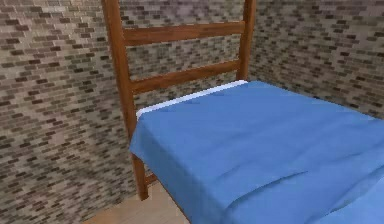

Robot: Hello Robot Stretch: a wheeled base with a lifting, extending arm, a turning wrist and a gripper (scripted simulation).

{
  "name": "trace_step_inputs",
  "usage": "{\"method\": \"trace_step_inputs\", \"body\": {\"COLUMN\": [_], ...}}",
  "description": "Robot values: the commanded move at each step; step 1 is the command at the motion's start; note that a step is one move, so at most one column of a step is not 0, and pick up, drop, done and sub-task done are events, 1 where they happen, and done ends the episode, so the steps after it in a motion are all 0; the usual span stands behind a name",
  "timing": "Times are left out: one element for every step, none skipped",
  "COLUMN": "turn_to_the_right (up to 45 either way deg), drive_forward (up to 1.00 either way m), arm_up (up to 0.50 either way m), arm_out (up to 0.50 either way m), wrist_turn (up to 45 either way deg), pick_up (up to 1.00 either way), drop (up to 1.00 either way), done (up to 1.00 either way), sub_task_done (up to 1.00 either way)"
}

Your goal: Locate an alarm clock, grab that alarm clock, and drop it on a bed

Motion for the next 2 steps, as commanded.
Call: {"method": "trace_step_inputs", "body": {"turn_to_the_right": [0.0, 0.0], "drive_forward": [0.00, 0.00], "arm_up": [0.00, 0.00], "arm_out": [0.00, 0.00], "wrist_turn": [39.0, 0.0], "pick_up": [0.00, 0.00], "drop": [0.00, 1.00], "done": [0.00, 0.00], "sub_task_done": [0.00, 0.00]}}
